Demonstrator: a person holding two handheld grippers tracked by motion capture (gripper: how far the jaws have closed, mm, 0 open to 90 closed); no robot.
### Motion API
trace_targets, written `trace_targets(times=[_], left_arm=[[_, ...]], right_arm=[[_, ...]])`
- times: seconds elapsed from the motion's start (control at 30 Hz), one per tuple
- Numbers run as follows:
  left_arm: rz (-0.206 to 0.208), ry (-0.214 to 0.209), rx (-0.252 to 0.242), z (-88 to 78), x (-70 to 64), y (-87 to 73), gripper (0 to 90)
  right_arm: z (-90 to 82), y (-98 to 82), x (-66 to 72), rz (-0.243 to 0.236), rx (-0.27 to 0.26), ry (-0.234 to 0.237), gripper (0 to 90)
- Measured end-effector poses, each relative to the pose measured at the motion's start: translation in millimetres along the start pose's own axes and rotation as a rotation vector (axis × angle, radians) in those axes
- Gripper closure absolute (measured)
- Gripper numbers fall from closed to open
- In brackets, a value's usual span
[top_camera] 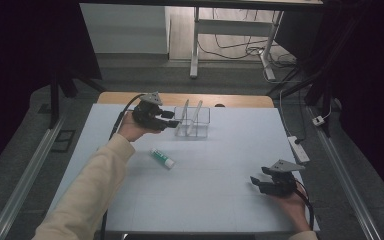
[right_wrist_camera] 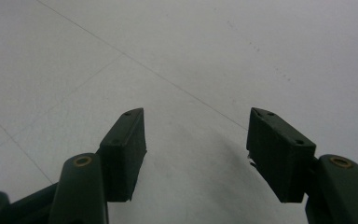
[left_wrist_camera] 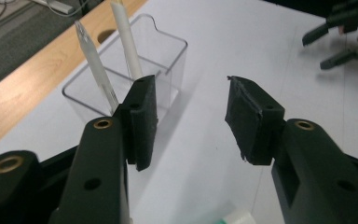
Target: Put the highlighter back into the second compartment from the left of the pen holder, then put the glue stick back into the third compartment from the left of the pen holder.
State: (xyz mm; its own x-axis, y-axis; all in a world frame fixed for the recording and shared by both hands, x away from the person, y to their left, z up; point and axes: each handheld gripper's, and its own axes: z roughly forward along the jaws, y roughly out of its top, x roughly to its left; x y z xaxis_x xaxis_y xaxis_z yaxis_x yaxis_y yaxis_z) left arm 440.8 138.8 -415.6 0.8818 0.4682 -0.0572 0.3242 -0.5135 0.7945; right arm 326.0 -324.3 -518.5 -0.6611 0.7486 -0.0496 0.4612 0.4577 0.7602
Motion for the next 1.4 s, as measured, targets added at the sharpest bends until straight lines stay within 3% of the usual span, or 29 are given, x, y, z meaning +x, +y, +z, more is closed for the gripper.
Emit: trace_targets(times=[0.27, 0.97, 1.4], left_arm=[[0.063, -0.018, 0.076, -4.9, -6.5, -12.5, 50.1], [0.198, -0.100, 0.204, -8.9, -16.9, -27.4, 44.0], [0.295, -0.146, 0.293, 14.3, -30.9, -28.7, 38.5]], right_arm=[[-0.8, -0.5, -1.7, 0.001, 0.003, -0.007, 36.5], [0.5, -1.1, -2.3, 0.002, 0.010, -0.010, 36.4], [1.0, -1.1, -2.3, 0.003, 0.014, -0.006, 36.3]])
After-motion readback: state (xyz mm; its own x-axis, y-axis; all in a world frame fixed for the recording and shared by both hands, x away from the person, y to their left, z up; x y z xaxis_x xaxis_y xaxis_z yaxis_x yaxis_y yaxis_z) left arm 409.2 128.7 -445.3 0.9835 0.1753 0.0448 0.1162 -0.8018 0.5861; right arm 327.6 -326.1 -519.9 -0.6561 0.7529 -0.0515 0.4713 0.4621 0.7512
